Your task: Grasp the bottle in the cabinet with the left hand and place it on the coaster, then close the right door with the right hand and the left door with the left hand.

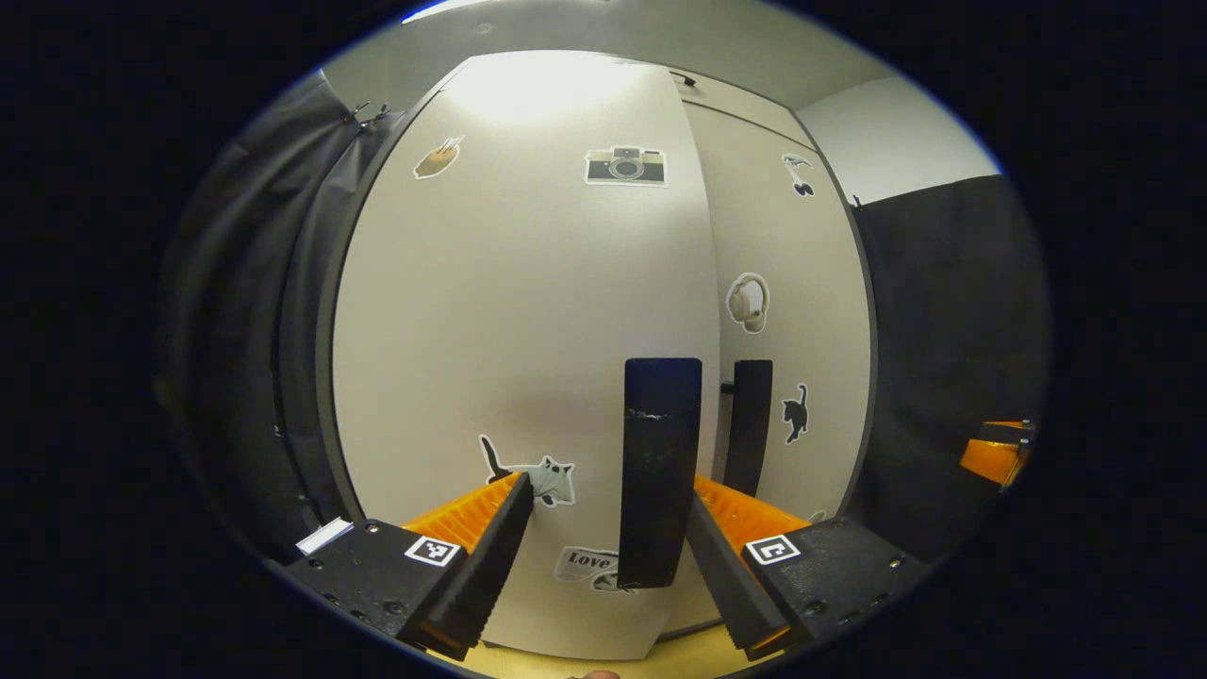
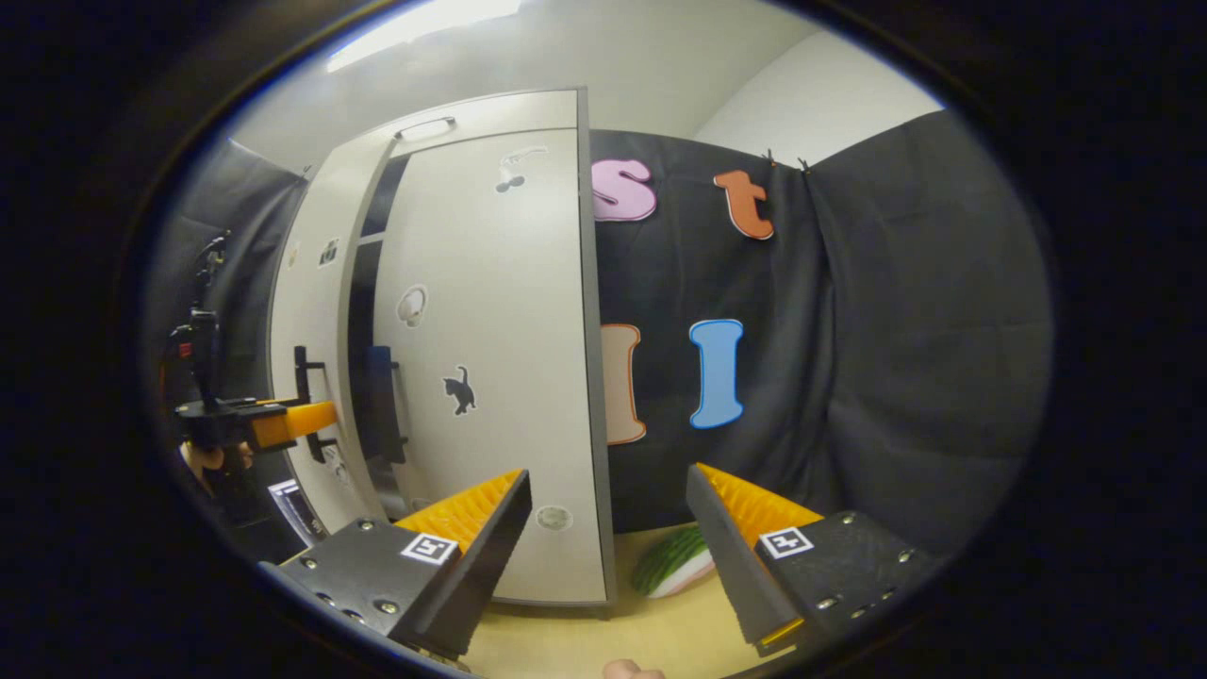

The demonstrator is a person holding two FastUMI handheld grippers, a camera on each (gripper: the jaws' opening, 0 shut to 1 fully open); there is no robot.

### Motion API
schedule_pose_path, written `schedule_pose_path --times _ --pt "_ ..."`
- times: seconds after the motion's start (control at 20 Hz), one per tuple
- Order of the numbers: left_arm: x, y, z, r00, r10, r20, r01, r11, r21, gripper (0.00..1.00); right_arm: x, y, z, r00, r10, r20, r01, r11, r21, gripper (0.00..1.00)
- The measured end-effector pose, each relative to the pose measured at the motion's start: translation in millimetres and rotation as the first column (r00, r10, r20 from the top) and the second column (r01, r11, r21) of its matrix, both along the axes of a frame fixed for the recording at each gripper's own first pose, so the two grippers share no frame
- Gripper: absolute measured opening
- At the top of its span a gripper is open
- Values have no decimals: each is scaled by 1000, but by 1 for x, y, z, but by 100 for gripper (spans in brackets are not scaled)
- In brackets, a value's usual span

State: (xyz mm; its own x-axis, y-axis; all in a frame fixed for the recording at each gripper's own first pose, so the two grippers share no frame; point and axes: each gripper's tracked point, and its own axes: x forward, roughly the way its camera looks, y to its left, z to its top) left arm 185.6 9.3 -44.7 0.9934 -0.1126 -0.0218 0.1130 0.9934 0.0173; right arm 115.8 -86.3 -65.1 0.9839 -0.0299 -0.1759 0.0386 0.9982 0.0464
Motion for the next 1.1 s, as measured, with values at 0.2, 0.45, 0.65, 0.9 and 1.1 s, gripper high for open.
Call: schedule_pose_path --times 0.2,0.45,0.65,0.9,1.1 --pt "12 -2 -1 1000 17 11 -17 999 41 94 -1 4 -2 1000 18 -5 -18 1000 -12 100" --pt "19 -2 -3 999 29 16 -30 998 61 94 3 8 -3 999 32 -9 -32 999 -10 100" --pt "30 -2 -5 999 36 19 -38 996 76 96 5 11 -1 999 38 -7 -38 999 -8 100" --pt "32 -4 -7 999 33 7 -34 997 76 96 5 13 3 999 50 -7 -50 999 -8 100" --pt "8 -8 7 999 51 -4 -50 997 63 95 2 11 29 999 47 20 -47 999 -13 100"
